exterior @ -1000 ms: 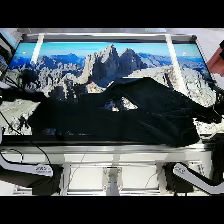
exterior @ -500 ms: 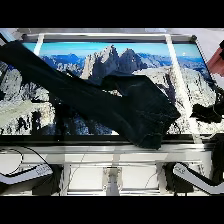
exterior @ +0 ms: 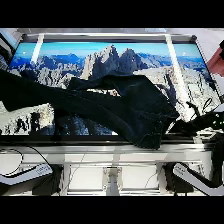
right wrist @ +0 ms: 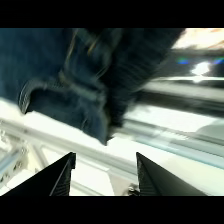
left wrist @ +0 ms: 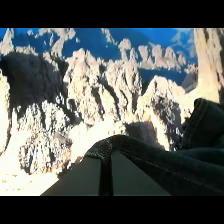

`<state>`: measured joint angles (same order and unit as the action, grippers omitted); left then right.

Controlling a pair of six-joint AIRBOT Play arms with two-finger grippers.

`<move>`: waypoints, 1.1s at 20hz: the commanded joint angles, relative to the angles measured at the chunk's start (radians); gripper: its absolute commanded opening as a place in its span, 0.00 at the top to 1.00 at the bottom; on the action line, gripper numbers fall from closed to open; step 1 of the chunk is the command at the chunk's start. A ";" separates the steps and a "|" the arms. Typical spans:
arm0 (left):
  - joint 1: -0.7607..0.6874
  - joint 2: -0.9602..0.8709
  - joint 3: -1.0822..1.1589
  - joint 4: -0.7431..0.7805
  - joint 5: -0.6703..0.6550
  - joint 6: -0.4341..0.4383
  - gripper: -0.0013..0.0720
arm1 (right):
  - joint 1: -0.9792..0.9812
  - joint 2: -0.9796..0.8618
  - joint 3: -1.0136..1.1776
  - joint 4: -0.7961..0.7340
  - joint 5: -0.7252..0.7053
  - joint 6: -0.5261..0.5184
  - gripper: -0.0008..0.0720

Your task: Fold the clothes and pants, and hang the long-sleeved shirts on hangers.

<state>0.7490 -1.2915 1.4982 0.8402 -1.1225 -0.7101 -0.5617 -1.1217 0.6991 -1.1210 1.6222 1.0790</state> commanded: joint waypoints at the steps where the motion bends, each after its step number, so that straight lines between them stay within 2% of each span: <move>1: 0.003 0.000 -0.012 0.043 -0.004 -0.007 0.95 | 0.002 0.040 -0.142 0.063 -0.049 -0.093 0.38; 3: 0.003 0.000 -0.012 0.043 -0.004 -0.007 0.95 | 0.006 0.060 -0.171 0.105 -0.048 -0.106 0.38; 6: 0.003 0.000 -0.012 0.043 -0.004 -0.007 0.95 | 0.085 0.068 -0.200 0.074 -0.061 -0.103 0.39; 11: 0.003 0.000 -0.012 0.042 -0.004 -0.007 0.95 | 0.250 0.067 -0.241 -0.028 -0.175 -0.027 0.41; 15: 0.003 -0.015 -0.012 0.042 -0.005 -0.007 0.95 | 0.263 0.068 -0.236 -0.040 -0.235 -0.020 0.41; 20: 0.003 -0.027 -0.012 0.043 -0.005 -0.007 0.95 | 0.263 0.068 -0.233 0.048 -0.358 -0.018 0.41; 22: 0.003 -0.028 -0.012 0.042 -0.005 -0.007 0.95 | 0.263 0.067 -0.234 0.086 -0.361 -0.019 0.41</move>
<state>0.7506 -1.3155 1.4868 0.8822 -1.1267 -0.7174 -0.3012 -1.0546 0.4652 -1.0939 1.3083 1.0584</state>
